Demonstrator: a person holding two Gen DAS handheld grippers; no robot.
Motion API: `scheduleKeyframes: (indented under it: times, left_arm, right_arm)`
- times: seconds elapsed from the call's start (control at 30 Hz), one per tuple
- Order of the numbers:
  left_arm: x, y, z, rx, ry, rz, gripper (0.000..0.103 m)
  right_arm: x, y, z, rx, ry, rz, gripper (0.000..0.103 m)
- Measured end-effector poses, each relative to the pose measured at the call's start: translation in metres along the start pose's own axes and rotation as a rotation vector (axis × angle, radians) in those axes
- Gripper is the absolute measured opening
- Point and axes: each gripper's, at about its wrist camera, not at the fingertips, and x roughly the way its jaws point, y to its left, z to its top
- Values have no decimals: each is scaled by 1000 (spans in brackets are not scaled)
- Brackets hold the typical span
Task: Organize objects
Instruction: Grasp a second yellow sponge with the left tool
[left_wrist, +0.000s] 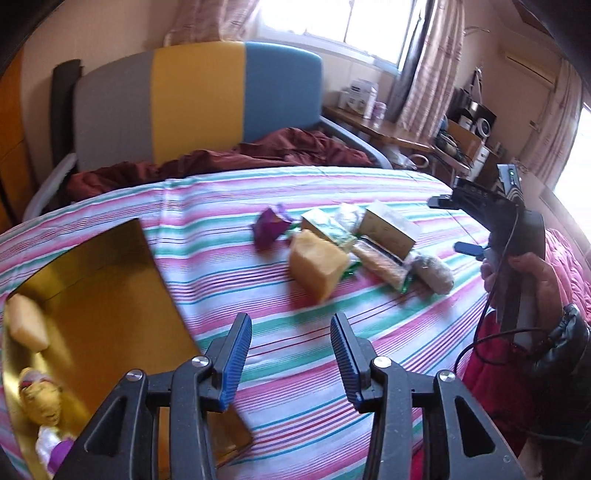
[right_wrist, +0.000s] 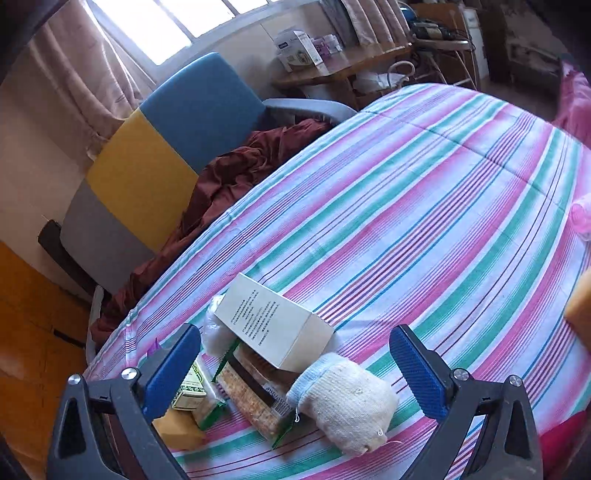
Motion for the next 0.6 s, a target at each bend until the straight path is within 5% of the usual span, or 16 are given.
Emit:
scheduleKeyframes:
  times: [0.17, 0.6]
  left_arm:
    - [37, -13, 11, -21, 67, -15, 73]
    - [115, -31, 48, -50, 111, 4, 82]
  right_arm:
    - [11, 8, -5, -20, 53, 21, 103]
    - [13, 4, -9, -16, 76, 90, 103]
